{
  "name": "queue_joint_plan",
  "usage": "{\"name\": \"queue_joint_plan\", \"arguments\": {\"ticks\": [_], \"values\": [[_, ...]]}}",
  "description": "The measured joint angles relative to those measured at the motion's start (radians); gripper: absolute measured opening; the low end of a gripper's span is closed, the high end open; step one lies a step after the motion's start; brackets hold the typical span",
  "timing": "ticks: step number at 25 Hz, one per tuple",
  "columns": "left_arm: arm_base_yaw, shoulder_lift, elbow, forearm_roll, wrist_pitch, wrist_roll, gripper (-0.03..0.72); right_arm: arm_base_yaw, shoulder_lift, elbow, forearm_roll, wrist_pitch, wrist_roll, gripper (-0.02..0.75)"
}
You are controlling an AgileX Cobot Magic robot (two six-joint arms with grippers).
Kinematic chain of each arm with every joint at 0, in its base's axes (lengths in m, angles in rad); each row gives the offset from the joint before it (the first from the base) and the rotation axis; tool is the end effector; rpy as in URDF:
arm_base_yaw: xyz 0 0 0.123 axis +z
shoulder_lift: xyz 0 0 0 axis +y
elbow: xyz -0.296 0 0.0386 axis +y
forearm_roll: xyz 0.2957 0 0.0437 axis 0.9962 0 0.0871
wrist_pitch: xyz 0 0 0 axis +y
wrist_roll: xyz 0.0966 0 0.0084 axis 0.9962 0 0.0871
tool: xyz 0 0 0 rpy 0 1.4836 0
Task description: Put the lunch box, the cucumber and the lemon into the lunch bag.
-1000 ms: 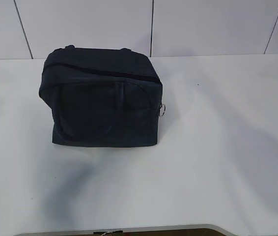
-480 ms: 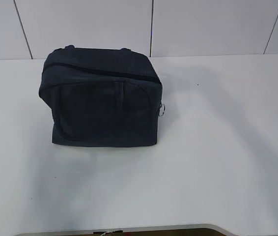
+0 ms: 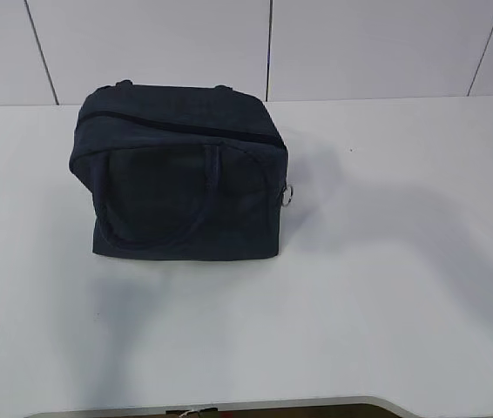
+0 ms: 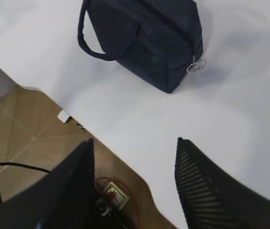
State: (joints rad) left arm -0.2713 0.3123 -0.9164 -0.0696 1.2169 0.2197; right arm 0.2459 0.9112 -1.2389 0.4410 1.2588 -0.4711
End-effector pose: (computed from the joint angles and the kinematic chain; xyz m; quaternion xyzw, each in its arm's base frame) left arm 0.0296 -0.0148 0.4061 0.2161 0.8386 -0.0472 0.4978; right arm 0.1610 0.0810 0.4527 -0.3305 0.8501 0.1781 0.3692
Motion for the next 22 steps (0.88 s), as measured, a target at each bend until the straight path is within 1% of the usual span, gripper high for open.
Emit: {"name": "queue_joint_plan", "arguments": {"ticks": [5,9,12,16,22], "values": [[0.000,-0.150,0.090,-0.094,0.026,-0.002,0.400,0.000,-0.181,0.112,-0.020,0.002,0.064,0.438],[0.000,-0.228,0.155,-0.147,0.029,-0.004,0.400,0.000,-0.326,0.188,-0.097,0.004,0.122,0.438],[0.000,-0.259,0.209,-0.170,0.029,-0.004,0.400,0.000,-0.421,0.271,-0.136,-0.001,0.147,0.438],[0.000,-0.292,0.276,-0.190,0.009,-0.004,0.400,0.000,-0.555,0.407,-0.177,-0.051,0.183,0.438],[0.000,-0.294,0.320,-0.187,-0.005,-0.004,0.400,0.000,-0.720,0.571,-0.266,-0.094,0.229,0.438]]}}
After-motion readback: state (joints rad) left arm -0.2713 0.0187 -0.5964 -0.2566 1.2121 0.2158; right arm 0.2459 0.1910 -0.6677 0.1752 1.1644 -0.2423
